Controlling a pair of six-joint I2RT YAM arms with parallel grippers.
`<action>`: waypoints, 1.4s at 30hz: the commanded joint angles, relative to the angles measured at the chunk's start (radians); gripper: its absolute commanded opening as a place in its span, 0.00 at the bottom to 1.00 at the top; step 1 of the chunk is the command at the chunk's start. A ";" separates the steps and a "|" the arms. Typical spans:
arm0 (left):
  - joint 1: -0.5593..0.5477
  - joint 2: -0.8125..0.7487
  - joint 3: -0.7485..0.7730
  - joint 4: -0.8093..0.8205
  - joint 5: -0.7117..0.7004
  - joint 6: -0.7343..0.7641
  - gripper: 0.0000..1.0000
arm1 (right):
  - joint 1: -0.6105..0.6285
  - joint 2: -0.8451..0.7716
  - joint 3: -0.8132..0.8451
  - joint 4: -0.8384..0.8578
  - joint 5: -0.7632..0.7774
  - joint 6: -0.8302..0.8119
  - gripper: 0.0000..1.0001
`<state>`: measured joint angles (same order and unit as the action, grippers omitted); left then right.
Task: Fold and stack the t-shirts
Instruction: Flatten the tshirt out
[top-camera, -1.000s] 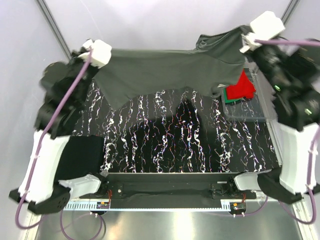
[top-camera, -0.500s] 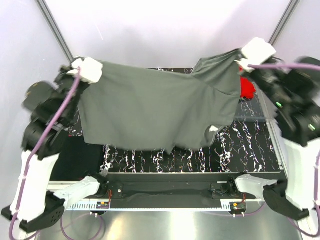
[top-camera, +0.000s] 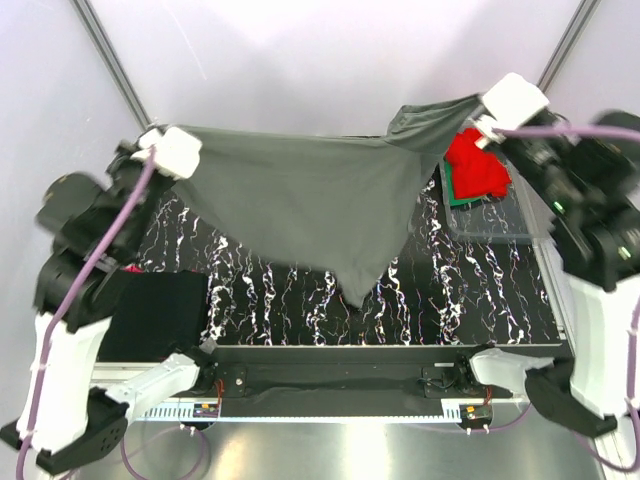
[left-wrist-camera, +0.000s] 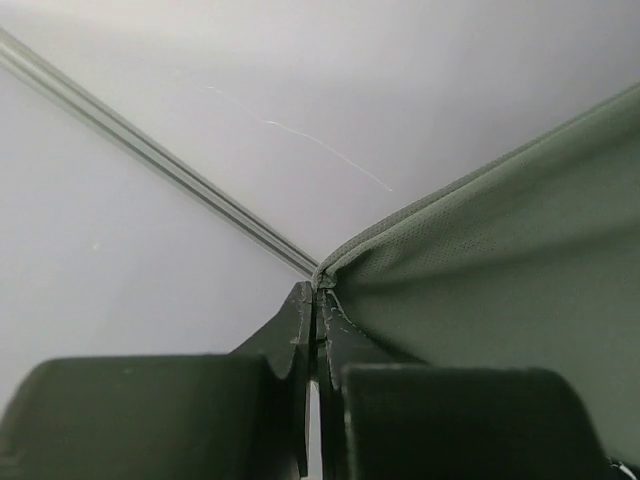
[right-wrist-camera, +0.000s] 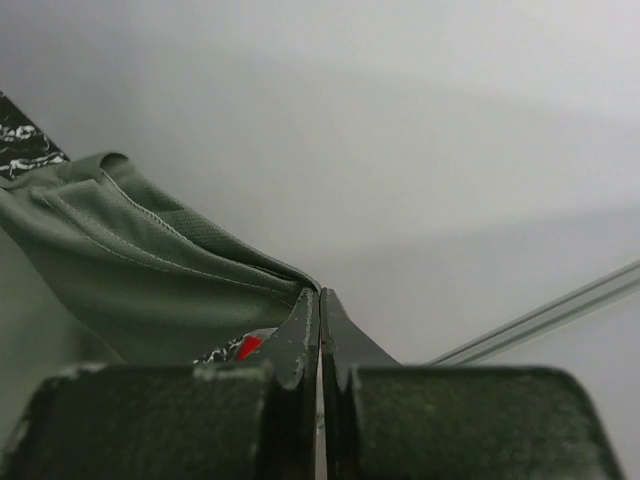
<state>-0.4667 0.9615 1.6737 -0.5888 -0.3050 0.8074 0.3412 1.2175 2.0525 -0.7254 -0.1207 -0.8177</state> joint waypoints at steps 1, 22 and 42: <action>0.019 -0.052 0.037 -0.017 0.068 -0.080 0.00 | 0.005 -0.090 0.054 -0.012 0.010 0.031 0.00; 0.148 -0.110 0.063 -0.157 0.259 -0.152 0.00 | -0.102 -0.134 0.123 -0.076 -0.059 0.025 0.00; 0.207 0.559 -0.488 0.303 0.247 -0.079 0.00 | -0.116 0.557 -0.490 0.580 -0.126 -0.058 0.00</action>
<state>-0.2913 1.3788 1.0767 -0.4828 -0.0448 0.7414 0.2405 1.6436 1.4078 -0.3161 -0.2321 -0.8593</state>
